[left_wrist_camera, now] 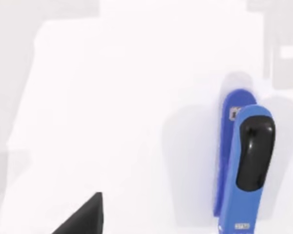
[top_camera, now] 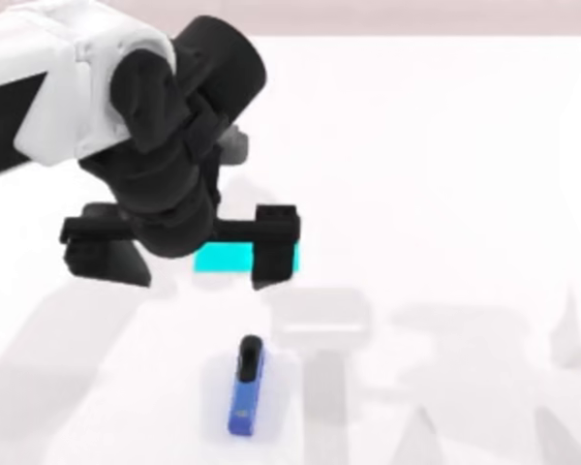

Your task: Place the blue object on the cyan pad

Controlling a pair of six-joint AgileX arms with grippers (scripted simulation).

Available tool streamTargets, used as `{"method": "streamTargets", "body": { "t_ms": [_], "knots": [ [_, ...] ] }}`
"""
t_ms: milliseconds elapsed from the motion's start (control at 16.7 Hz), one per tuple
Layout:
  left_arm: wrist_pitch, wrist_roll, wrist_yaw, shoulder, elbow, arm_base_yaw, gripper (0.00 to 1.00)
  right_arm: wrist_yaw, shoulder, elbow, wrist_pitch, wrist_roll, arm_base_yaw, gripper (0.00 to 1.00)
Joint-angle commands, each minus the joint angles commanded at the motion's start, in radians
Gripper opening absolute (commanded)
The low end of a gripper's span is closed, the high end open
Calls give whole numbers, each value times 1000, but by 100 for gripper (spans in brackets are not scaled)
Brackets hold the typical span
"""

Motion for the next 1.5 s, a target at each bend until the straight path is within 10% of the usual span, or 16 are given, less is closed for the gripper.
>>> {"method": "streamTargets", "body": {
  "t_ms": [660, 1500],
  "knots": [
    [-118, -63, -3, 195, 169, -75, 100, 0, 0, 0, 0, 0, 0, 100],
    [248, -60, -2, 317, -78, -77, 100, 0, 0, 0, 0, 0, 0, 100]
  ]
}}
